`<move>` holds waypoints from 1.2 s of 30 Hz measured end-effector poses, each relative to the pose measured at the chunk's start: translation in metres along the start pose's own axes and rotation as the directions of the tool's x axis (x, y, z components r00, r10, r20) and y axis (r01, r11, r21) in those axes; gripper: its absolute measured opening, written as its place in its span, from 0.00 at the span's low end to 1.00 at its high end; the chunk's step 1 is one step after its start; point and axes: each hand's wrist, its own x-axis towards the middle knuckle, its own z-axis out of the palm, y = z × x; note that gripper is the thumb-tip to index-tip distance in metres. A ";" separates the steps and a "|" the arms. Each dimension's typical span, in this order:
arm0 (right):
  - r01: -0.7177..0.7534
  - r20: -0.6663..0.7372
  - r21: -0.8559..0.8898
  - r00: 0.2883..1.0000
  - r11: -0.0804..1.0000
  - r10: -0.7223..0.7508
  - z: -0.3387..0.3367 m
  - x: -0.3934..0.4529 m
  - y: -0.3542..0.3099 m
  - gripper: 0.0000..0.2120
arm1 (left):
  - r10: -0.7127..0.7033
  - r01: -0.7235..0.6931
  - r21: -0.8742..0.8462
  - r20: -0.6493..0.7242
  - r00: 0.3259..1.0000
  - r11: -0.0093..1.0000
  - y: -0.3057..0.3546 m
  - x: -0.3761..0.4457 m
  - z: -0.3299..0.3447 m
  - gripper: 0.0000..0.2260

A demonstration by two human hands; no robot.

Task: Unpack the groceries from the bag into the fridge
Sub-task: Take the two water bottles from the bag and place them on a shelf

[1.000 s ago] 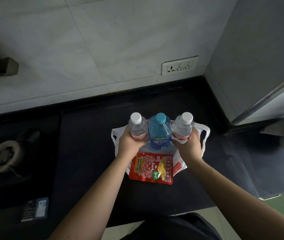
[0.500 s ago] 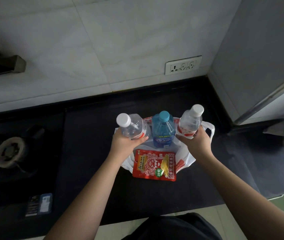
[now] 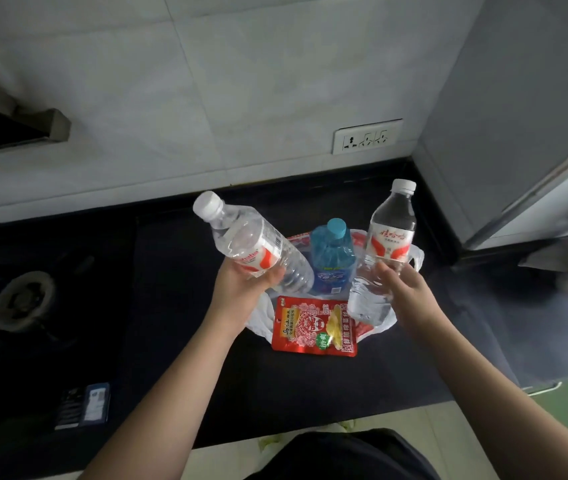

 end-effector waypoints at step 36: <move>-0.178 0.414 0.630 0.900 0.756 -0.133 0.140 -0.112 -0.079 0.36 | 0.036 0.142 -0.479 0.344 0.938 0.867 0.081 -0.104 -0.089 0.49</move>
